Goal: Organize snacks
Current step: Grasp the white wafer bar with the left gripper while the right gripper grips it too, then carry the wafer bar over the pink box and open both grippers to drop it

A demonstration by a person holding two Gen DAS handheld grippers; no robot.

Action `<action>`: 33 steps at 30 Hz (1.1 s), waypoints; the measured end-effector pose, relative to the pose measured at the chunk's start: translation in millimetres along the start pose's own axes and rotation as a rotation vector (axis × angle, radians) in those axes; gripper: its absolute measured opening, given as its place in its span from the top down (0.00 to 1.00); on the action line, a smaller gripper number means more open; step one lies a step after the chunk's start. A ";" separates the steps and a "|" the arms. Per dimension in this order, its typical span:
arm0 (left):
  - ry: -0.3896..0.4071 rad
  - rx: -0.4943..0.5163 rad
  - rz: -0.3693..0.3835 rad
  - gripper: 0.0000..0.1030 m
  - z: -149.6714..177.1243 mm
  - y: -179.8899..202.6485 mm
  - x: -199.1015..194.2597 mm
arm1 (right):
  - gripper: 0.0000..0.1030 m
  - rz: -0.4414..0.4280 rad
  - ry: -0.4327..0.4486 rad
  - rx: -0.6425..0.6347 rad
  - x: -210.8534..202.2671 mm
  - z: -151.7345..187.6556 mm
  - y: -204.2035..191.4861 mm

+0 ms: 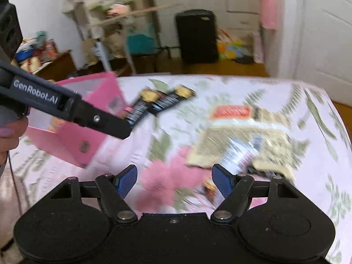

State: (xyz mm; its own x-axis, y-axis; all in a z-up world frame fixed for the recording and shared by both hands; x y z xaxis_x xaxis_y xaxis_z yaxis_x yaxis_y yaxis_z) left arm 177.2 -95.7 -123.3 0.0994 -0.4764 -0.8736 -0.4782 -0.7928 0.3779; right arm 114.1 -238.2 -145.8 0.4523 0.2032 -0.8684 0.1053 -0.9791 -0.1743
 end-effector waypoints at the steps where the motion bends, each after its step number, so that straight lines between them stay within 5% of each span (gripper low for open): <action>1: -0.008 0.009 0.014 0.54 -2.9 6.8 13.0 | 0.23 -0.006 0.000 0.035 6.1 3.4 10.3; 6: -0.083 0.071 0.085 0.54 -10.2 33.4 69.8 | 0.24 0.009 0.042 0.163 35.9 12.4 44.1; 9: -0.101 0.099 0.042 0.54 -14.9 37.8 97.4 | 0.35 0.007 0.052 0.168 50.1 16.4 47.9; 11: -0.120 0.092 0.053 0.56 -16.7 37.3 109.3 | 0.53 -0.022 0.061 0.181 52.6 17.1 46.7; 14: -0.139 0.065 0.072 0.57 -16.8 34.4 115.7 | 0.64 -0.016 0.051 0.189 54.5 16.3 43.6; 20: -0.172 0.055 0.110 0.59 -7.7 30.4 88.6 | 0.68 -0.040 0.000 0.147 36.6 10.6 22.4; 33: -0.092 -0.081 0.077 0.60 28.4 -6.8 -27.8 | 0.68 -0.160 -0.066 0.006 -14.5 -16.6 -70.8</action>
State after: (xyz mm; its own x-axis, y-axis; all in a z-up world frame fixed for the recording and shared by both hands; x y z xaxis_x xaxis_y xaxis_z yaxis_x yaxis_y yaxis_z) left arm 152.9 -66.3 -110.3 -0.0174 -0.5029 -0.8642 -0.4089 -0.7852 0.4651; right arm 114.7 -171.6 -113.2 0.3713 0.3553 -0.8579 0.1663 -0.9344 -0.3151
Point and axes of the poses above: each gripper's, at about its wrist camera, not at the fingertips, and x roughly the way its jaws point, y to its right, z to its underside, the point moved 6 cm from there along x, roughly the way its jaws point, and after that the axes turned 14 degrees about -y, right-handed, at the moved point
